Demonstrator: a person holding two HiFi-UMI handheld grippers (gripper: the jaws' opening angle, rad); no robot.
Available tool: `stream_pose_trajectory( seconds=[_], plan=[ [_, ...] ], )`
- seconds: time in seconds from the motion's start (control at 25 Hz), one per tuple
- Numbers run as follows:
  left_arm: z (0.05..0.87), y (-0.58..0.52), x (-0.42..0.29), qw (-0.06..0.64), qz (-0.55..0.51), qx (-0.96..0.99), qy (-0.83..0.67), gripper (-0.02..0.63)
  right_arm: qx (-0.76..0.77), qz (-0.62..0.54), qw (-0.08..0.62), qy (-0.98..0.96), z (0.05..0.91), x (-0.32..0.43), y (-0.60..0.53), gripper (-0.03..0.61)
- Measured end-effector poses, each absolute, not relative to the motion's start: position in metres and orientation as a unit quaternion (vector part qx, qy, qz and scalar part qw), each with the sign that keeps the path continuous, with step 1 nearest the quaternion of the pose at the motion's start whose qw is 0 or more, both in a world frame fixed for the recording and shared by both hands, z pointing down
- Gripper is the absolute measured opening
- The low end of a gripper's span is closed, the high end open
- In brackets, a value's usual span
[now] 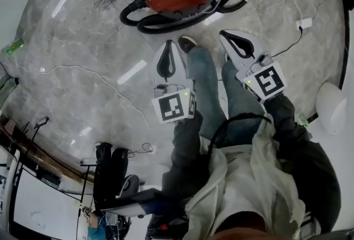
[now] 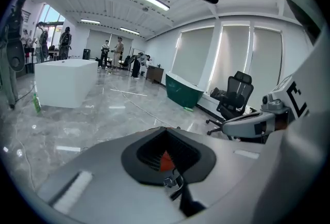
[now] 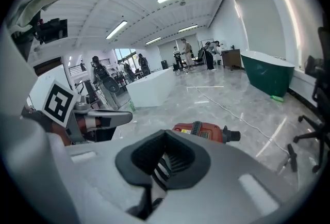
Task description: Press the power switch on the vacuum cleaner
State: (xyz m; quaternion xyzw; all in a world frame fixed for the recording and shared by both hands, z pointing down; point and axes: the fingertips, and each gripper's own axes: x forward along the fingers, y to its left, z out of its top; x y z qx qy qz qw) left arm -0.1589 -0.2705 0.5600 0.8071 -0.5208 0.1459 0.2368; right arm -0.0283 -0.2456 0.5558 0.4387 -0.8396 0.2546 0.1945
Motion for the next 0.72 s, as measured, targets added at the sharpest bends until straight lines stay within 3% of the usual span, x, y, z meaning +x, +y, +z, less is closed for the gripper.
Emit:
stream_pose_trajectory(
  seconds=[0.72],
  plan=[
    [0.423,-0.123,-0.07,0.183,0.135,0.799,-0.557,0.006,0.392,0.208,0.152,-0.883,0.427,0.047,-0.121,0.0]
  ],
)
